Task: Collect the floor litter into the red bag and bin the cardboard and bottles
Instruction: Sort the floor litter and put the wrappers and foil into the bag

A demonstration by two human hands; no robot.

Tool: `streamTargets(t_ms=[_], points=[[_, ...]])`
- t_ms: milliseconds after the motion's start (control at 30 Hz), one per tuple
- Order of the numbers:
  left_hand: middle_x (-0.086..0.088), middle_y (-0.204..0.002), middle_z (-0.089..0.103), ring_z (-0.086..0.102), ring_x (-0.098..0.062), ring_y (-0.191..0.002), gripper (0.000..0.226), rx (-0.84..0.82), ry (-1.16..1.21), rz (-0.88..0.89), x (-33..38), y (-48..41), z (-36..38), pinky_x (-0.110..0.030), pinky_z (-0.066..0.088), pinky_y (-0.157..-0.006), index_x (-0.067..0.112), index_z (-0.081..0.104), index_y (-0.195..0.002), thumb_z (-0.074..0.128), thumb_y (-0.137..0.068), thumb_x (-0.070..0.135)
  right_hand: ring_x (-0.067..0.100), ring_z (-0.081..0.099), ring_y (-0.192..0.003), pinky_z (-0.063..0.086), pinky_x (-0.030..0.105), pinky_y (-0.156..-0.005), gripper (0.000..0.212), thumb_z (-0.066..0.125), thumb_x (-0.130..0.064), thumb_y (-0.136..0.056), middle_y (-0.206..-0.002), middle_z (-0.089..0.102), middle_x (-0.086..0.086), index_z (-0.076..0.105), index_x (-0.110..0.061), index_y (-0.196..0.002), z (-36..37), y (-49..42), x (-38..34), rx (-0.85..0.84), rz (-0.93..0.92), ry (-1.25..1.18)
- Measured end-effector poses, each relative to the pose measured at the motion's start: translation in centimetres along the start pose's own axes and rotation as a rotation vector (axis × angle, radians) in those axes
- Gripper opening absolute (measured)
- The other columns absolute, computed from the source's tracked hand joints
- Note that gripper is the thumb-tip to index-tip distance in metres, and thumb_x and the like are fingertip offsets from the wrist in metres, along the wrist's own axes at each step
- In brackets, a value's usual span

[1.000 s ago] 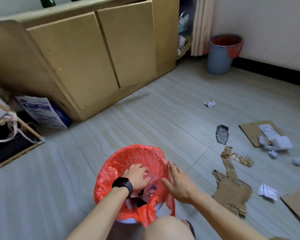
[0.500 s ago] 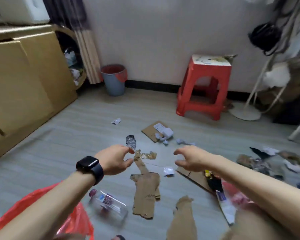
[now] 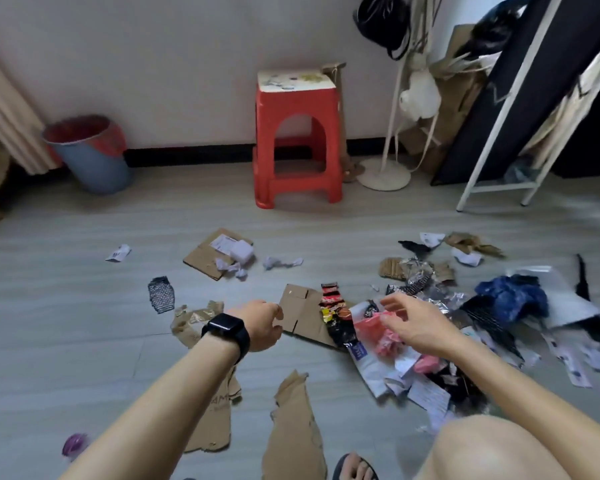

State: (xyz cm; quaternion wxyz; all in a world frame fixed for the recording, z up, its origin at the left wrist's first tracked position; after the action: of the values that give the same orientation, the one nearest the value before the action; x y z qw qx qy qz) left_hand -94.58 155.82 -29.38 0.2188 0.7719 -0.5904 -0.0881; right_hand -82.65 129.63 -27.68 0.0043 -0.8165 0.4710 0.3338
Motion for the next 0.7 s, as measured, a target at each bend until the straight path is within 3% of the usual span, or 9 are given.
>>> streamTargets(t_ms=[167,400,567,700], points=[[-0.003,-0.142,0.050,0.055,-0.024,-0.122,0.043,-0.177,0.070,-0.114,-3.7,-4.3,8.5,-0.033,0.046,-0.098,0.026,0.051,-0.138,0.049,-0.097,0.038,0.012,0.059,-0.116,0.046,0.030,-0.102,0.043,0.060,-0.029,-0.094,-0.134,0.062,-0.004,0.056,-0.021,-0.135,5.2,-3.8,3.9,-0.091,0.032,0.053],[-0.001,-0.144,0.049,0.053,-0.022,-0.125,0.043,-0.216,0.174,-0.219,-7.5,-9.6,15.7,-0.033,0.045,-0.099,0.029,0.050,-0.139,0.047,-0.097,0.039,0.025,0.052,-0.124,0.043,0.038,-0.104,0.048,0.057,-0.029,-0.091,-0.137,0.055,0.007,0.051,-0.018,-0.137,11.8,-11.7,7.3,-0.159,0.059,0.166],[-0.010,-0.155,0.029,0.050,-0.032,-0.127,0.055,-0.146,0.288,-0.333,-10.6,-13.9,19.1,-0.040,0.045,-0.104,0.024,0.037,-0.148,0.049,-0.095,0.033,0.029,0.037,-0.135,0.041,0.043,-0.108,0.064,0.062,-0.036,-0.091,-0.152,0.035,0.005,0.038,-0.021,-0.148,14.4,-17.8,7.4,-0.092,-0.025,0.347],[-0.010,-0.162,0.012,0.045,-0.037,-0.133,0.053,-0.053,0.354,-0.390,-12.3,-17.7,20.3,-0.045,0.045,-0.103,0.030,0.032,-0.150,0.046,-0.099,0.026,0.031,0.022,-0.147,0.037,0.047,-0.112,0.088,0.068,-0.045,-0.088,-0.165,0.007,0.002,0.014,-0.029,-0.157,16.0,-21.6,7.5,-0.157,-0.003,0.501]])
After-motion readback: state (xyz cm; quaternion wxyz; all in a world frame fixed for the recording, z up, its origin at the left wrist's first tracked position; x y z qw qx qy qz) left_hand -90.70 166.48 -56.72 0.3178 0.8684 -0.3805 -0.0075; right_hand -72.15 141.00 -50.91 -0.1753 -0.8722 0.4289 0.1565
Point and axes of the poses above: each hand's wrist, its own y-axis away from the middle knuckle, its own z-axis out of the palm, x = y × z, the point moved 5 cm from there along -y, towards the middle knuckle
